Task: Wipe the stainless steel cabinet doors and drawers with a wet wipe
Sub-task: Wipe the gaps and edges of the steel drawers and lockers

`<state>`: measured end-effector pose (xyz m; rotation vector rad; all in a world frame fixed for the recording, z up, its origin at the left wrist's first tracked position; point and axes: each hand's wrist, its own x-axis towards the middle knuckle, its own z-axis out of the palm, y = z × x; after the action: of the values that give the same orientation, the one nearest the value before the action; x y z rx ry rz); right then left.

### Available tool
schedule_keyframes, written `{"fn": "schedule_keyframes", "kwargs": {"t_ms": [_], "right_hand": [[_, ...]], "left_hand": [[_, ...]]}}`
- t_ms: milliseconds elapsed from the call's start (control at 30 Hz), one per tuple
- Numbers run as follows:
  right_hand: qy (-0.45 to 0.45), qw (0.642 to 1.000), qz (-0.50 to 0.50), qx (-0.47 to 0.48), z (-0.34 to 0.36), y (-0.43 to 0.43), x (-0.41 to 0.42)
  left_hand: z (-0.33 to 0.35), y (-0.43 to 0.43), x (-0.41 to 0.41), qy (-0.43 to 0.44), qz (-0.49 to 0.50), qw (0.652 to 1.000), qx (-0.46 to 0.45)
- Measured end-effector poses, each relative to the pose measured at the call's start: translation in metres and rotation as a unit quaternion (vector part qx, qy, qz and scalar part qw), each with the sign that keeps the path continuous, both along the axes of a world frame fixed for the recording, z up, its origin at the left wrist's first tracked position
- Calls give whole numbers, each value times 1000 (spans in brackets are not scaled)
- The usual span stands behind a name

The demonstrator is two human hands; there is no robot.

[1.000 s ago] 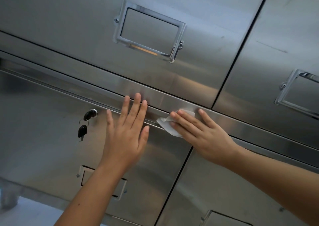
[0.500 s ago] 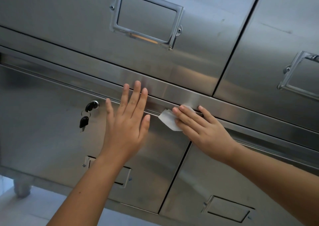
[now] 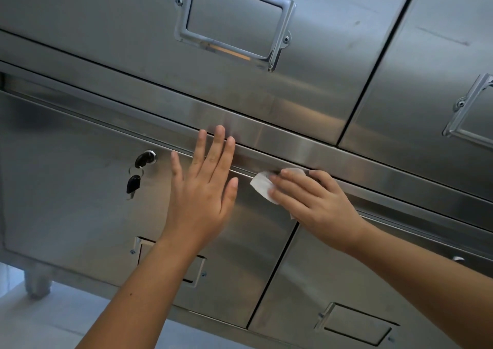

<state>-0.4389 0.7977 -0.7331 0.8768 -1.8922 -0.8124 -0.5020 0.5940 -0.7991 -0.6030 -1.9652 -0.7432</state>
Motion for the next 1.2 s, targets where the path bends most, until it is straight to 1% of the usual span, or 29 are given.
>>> {"fn": "schedule_keyframes", "kwargs": {"t_ms": [233,533,633,700,733,800,867,967,1033,1100,1200], "right_hand": [[-32,998,-1,-55,-3,-7,1],[-42,986,61,-152,-10,-29,7],[-62,972,79,-212,-13,-40,9],[-97,951,92,-278,-9,-48,9],[-128,935,105,-313,-5,-52,9],[-191,894,142,-380,5,-61,10],[-234,857,171,-427,21,-69,9],[-292,812,199,-465,51,-78,6],[-317,792,204,-481,76,-81,5],[-341,771,207,-496,104,-84,6],[-387,729,202,-527,149,-88,10]], "left_hand": [[-2,5,1,-2,-3,1000,-6],[-3,0,2,5,2,1000,-6],[0,-8,6,11,1,1000,-3],[10,-13,11,18,-2,1000,2],[17,-16,14,22,0,1000,7],[30,-19,22,26,3,999,30],[46,-20,31,20,7,998,56],[69,-20,47,-17,11,998,57],[90,-20,55,-51,11,998,44],[117,-21,63,-87,14,995,38],[166,-21,72,-118,30,992,29]]}}
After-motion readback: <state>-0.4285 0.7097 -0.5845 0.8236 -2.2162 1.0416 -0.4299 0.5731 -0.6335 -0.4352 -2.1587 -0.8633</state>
